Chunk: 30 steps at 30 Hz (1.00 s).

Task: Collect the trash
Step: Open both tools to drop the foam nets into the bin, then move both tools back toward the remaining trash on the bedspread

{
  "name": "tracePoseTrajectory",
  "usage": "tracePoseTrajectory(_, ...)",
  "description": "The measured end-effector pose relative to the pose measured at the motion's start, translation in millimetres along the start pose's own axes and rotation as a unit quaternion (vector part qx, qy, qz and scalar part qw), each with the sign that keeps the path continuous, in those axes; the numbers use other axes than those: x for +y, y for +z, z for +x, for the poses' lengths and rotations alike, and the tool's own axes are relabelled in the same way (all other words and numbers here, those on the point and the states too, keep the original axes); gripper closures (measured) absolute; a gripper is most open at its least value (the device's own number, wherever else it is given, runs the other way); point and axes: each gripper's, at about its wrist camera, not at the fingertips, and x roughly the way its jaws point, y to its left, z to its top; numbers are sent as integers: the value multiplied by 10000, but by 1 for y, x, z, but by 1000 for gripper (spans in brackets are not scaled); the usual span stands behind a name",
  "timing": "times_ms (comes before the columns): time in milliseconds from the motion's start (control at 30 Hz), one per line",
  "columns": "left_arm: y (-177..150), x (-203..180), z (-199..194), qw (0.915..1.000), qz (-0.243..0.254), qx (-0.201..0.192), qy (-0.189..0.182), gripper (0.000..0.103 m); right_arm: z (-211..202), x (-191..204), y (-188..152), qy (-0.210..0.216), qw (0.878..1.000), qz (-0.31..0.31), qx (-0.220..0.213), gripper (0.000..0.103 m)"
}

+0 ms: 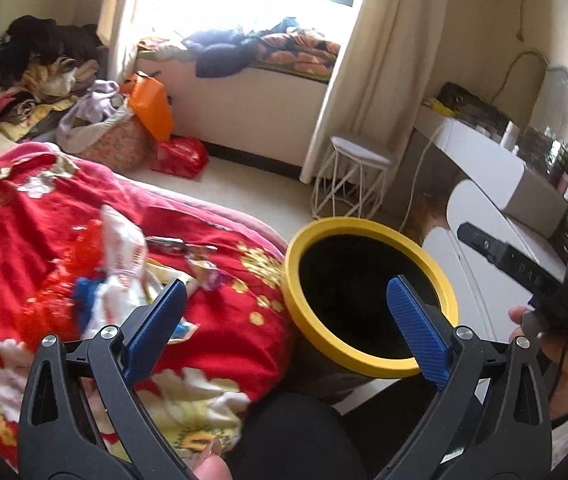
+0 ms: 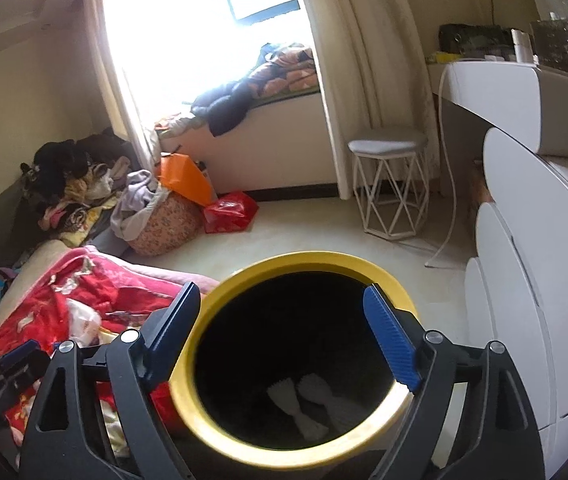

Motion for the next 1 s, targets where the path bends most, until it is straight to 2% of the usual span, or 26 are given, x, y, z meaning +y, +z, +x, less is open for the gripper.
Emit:
tracePoseTrajectory(200, 4, 17, -24, 9994, -49, -266, 218, 11, -6, 30, -5, 256, 9993, -283, -1, 19)
tracePoseTrajectory(1000, 0, 89, -72, 9940, -477, -583, 796, 11, -20, 129, -30, 1104, 9859, -1255, 113, 14)
